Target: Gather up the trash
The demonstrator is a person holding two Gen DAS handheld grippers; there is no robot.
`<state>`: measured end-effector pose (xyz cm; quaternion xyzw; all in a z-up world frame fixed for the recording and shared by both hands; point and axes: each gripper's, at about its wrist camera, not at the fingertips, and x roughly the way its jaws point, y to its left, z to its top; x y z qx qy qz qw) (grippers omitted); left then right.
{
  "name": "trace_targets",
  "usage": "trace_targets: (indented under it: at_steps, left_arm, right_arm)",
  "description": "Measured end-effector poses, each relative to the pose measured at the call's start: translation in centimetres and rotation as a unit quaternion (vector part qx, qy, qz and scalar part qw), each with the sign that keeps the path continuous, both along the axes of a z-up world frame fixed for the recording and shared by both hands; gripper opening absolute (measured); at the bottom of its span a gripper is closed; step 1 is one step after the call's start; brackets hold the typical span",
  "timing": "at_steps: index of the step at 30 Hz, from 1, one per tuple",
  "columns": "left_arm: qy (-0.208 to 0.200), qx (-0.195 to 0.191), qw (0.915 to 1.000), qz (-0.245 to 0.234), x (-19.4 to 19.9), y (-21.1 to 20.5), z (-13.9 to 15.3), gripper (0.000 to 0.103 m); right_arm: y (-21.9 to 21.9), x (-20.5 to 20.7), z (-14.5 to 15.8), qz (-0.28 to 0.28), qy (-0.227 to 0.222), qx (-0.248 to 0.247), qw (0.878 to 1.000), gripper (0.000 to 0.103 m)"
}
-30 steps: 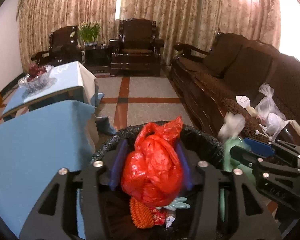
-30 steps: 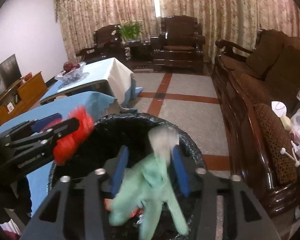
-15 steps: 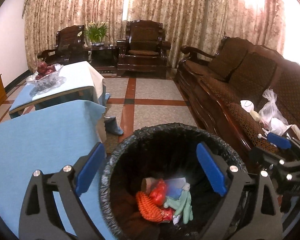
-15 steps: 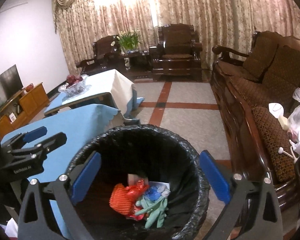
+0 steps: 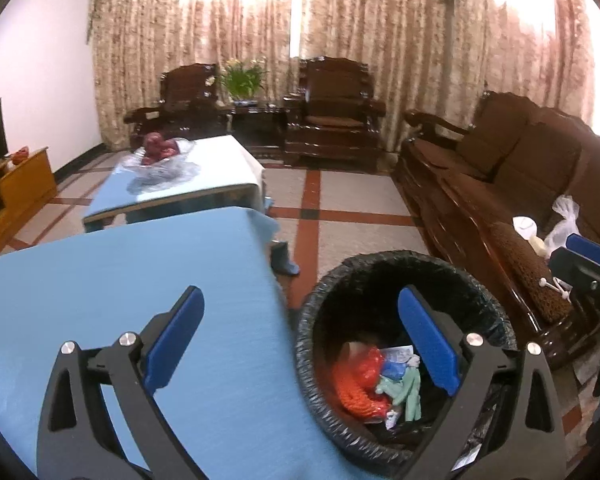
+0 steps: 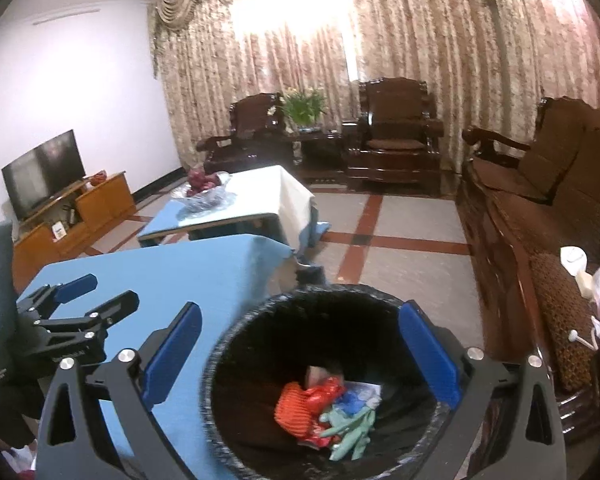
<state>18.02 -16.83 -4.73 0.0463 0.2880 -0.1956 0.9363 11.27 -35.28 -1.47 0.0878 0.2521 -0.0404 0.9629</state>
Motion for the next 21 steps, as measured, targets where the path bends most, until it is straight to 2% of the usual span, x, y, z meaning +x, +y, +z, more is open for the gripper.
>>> trace_targets:
  at_steps: [12, 21]
  left_arm:
    - [-0.039, -0.014, 0.9987, 0.029, -3.5, 3.2, 4.7, 0.096]
    - [-0.056, -0.025, 0.9974, 0.039, -5.0, 4.4, 6.8, 0.096]
  right_arm:
    - [2.7, -1.2, 3.2, 0.010, -0.009, -0.021, 1.000, 0.097]
    - [3.8, -1.5, 4.9, 0.016, -0.024, -0.027, 0.999, 0.097]
